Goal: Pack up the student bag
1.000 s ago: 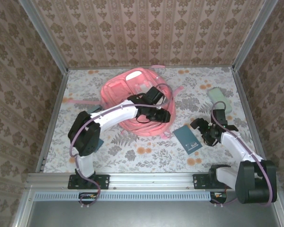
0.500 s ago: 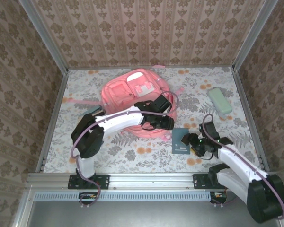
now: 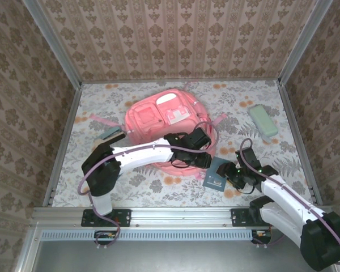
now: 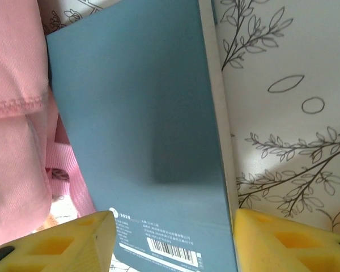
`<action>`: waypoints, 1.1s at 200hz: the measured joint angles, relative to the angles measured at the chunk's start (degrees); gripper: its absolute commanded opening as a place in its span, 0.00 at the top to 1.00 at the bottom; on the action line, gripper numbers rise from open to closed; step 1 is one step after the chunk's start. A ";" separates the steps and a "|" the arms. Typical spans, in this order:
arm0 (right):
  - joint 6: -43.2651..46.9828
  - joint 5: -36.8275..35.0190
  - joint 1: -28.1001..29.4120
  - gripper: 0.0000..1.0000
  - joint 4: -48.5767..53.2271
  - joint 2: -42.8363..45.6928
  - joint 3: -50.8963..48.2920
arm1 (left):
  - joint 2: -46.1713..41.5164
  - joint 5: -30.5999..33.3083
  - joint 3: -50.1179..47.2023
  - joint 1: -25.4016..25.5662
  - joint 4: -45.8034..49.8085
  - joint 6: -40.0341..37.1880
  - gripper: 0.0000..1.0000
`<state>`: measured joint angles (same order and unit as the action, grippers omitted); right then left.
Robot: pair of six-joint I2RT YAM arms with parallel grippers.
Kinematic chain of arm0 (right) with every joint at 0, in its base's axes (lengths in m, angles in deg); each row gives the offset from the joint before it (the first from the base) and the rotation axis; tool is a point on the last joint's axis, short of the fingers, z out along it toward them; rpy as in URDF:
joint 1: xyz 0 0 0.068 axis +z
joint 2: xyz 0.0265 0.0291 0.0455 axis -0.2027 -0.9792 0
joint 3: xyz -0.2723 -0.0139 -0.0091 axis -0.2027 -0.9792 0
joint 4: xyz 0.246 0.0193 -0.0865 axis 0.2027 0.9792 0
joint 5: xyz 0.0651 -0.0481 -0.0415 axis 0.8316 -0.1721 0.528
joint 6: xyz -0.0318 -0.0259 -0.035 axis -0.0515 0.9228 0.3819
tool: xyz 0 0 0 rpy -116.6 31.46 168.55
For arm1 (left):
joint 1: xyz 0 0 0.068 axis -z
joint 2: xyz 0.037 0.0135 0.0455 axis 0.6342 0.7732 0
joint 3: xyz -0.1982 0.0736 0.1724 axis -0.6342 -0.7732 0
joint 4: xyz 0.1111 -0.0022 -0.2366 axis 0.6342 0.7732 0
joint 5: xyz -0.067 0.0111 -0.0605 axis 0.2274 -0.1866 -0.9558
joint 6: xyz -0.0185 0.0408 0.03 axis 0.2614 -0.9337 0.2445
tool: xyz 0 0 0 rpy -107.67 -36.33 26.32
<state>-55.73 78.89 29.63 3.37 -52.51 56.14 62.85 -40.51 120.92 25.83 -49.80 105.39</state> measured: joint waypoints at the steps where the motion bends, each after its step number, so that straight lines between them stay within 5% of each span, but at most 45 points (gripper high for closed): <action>1: 0.02 -0.02 0.00 0.41 -0.02 -0.07 0.02 | 0.00 0.04 0.02 0.04 0.04 0.00 0.55; 69: 1.55 -2.03 -0.04 0.39 0.07 -1.27 0.57 | -7.28 3.48 1.90 3.17 4.37 -2.23 0.54; 118: 1.55 -5.31 -1.51 0.38 4.37 1.09 1.70 | -0.92 -1.51 7.32 6.40 4.48 -3.98 0.59; 220: 2.67 -3.85 -4.07 0.41 4.85 2.86 1.66 | 7.69 -3.63 5.09 -1.14 2.51 -1.29 0.59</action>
<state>-53.06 75.05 25.56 8.22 -49.65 57.80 70.55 -44.14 126.01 24.69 -47.29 104.10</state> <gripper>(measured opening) 0.596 0.403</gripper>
